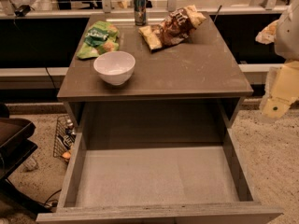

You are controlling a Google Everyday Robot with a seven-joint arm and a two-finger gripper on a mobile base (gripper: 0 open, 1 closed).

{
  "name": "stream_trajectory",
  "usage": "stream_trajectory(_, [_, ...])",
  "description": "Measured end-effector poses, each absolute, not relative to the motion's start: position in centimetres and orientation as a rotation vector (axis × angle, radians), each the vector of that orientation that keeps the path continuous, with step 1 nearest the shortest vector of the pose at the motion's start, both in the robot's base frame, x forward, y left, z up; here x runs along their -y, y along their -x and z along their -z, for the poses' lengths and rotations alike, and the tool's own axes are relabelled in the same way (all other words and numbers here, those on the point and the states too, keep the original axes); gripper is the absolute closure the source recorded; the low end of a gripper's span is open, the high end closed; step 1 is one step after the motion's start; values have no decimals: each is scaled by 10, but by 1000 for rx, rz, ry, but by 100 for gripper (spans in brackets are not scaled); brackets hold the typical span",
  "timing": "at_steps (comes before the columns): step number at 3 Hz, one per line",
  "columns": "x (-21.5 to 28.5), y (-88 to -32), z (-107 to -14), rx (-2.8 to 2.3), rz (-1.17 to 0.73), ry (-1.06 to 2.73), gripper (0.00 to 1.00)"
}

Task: Place brown chip bag into top drawer

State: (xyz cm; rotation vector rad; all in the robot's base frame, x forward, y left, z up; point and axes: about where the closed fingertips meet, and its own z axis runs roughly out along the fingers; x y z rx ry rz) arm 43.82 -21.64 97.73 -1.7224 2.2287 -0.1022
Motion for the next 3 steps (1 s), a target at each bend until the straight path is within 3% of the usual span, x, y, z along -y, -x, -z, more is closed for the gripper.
stream_trajectory(1, [216, -440, -978, -2229, 114, 1715, 0])
stream_trajectory(2, [212, -463, -988, -2236, 247, 1623, 0])
stream_trajectory(3, [233, -517, -1009, -2195, 507, 1378, 0])
